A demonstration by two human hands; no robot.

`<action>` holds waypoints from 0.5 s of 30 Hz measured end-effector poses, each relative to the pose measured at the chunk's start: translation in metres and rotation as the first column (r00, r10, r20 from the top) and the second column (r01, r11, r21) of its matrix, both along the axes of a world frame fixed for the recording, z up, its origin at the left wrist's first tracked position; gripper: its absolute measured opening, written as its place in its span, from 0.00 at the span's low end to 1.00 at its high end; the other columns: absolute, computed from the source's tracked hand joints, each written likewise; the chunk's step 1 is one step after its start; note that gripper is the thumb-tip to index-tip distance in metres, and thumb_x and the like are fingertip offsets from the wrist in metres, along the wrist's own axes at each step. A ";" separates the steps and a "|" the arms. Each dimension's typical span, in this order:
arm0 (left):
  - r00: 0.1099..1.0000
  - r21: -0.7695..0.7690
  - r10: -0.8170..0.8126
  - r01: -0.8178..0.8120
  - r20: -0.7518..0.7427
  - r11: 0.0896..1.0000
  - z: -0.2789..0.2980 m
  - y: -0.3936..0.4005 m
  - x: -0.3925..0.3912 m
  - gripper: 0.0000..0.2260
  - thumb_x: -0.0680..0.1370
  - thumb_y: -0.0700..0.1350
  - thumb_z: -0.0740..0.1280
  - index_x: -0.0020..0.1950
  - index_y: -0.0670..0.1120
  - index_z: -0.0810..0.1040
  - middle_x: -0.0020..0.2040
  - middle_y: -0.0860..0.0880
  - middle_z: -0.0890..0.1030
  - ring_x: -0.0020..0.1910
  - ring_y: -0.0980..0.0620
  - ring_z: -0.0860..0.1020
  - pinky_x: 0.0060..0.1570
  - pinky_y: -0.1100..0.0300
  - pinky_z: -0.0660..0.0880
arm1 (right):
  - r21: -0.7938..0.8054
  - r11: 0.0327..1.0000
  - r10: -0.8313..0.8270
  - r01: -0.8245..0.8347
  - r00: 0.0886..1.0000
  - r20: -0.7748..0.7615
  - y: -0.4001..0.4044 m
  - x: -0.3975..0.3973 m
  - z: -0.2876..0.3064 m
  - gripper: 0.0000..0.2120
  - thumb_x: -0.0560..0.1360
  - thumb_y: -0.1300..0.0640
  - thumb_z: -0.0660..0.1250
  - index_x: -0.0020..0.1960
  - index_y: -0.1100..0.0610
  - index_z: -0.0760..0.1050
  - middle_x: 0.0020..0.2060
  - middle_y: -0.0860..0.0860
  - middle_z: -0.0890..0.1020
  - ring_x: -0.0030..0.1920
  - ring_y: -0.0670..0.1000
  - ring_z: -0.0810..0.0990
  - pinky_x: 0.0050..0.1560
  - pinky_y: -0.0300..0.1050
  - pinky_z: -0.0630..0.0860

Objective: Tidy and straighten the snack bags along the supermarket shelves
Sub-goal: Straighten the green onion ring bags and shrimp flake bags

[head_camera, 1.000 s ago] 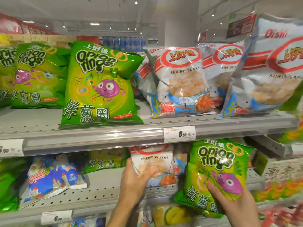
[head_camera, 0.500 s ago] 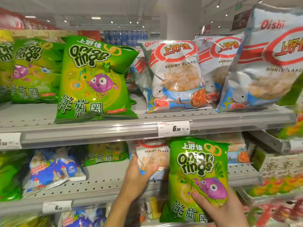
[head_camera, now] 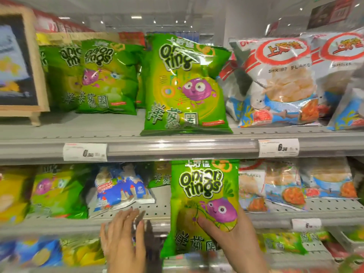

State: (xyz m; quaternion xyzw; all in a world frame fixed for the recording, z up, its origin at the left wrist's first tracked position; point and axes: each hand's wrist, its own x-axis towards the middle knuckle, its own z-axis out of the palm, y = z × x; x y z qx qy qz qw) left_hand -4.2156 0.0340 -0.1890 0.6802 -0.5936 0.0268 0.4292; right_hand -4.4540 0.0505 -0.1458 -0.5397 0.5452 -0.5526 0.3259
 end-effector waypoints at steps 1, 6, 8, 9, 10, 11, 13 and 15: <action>1.000 0.036 0.011 -0.012 0.018 0.999 -0.001 0.000 0.014 0.28 0.77 0.63 0.54 0.54 0.45 0.84 0.56 0.44 0.83 0.61 0.38 0.79 0.67 0.35 0.62 | -0.002 1.000 -0.005 0.005 1.000 -0.005 -0.005 0.015 0.002 0.34 0.56 0.35 0.82 0.58 0.49 0.80 0.48 0.40 0.87 0.49 0.41 0.85 0.56 0.47 0.80; 0.997 0.097 -0.059 0.054 0.056 0.994 -0.001 -0.004 0.059 0.33 0.76 0.68 0.52 0.55 0.44 0.84 0.56 0.43 0.83 0.65 0.51 0.69 0.65 0.31 0.61 | -0.089 0.981 -0.177 0.171 0.982 -0.061 -0.037 0.066 0.006 0.35 0.58 0.30 0.78 0.57 0.50 0.81 0.47 0.43 0.86 0.50 0.43 0.84 0.56 0.49 0.79; 0.994 0.056 -0.082 0.078 0.066 0.995 0.002 -0.006 0.064 0.24 0.71 0.62 0.61 0.53 0.47 0.85 0.55 0.45 0.82 0.66 0.58 0.68 0.62 0.28 0.62 | -0.108 0.962 -0.262 0.253 0.962 -0.079 -0.049 0.076 0.003 0.37 0.58 0.27 0.76 0.57 0.51 0.79 0.47 0.42 0.86 0.49 0.43 0.83 0.51 0.45 0.77; 0.993 0.052 -0.086 0.082 0.081 0.995 0.001 -0.006 0.066 0.20 0.69 0.58 0.62 0.52 0.49 0.84 0.55 0.46 0.82 0.67 0.59 0.69 0.60 0.26 0.62 | -0.110 0.951 -0.301 0.290 0.948 -0.102 -0.054 0.079 0.000 0.36 0.57 0.27 0.75 0.56 0.50 0.78 0.46 0.42 0.85 0.48 0.44 0.83 0.49 0.44 0.75; 0.990 0.065 -0.092 0.085 0.108 0.994 0.000 -0.006 0.069 0.21 0.67 0.56 0.61 0.51 0.48 0.85 0.53 0.45 0.83 0.65 0.54 0.74 0.58 0.25 0.64 | -0.113 0.942 -0.329 0.317 0.936 -0.124 -0.059 0.081 -0.003 0.35 0.57 0.27 0.74 0.54 0.49 0.78 0.45 0.42 0.84 0.47 0.45 0.82 0.47 0.42 0.74; 0.985 0.065 -0.102 0.094 0.141 0.993 -0.004 -0.007 0.072 0.23 0.66 0.56 0.59 0.50 0.46 0.86 0.52 0.43 0.84 0.60 0.47 0.80 0.57 0.25 0.66 | -0.118 0.937 -0.344 0.329 0.928 -0.144 -0.063 0.083 -0.005 0.33 0.57 0.29 0.74 0.53 0.48 0.77 0.45 0.41 0.83 0.46 0.44 0.81 0.46 0.39 0.72; 0.979 0.038 -0.114 0.109 0.171 0.993 -0.008 -0.009 0.076 0.26 0.67 0.55 0.57 0.52 0.42 0.86 0.50 0.40 0.84 0.53 0.37 0.83 0.55 0.25 0.69 | -0.112 0.943 -0.329 0.313 0.925 -0.192 -0.070 0.081 -0.009 0.27 0.59 0.34 0.78 0.51 0.46 0.76 0.43 0.38 0.82 0.43 0.36 0.79 0.43 0.29 0.69; 0.970 -0.019 -0.102 0.109 0.219 0.994 -0.014 -0.010 0.077 0.26 0.69 0.55 0.58 0.51 0.39 0.85 0.51 0.37 0.84 0.54 0.37 0.83 0.52 0.25 0.71 | -0.076 0.962 -0.272 0.261 0.928 -0.256 -0.075 0.076 -0.011 0.25 0.62 0.41 0.82 0.52 0.47 0.76 0.42 0.38 0.83 0.45 0.33 0.79 0.42 0.25 0.69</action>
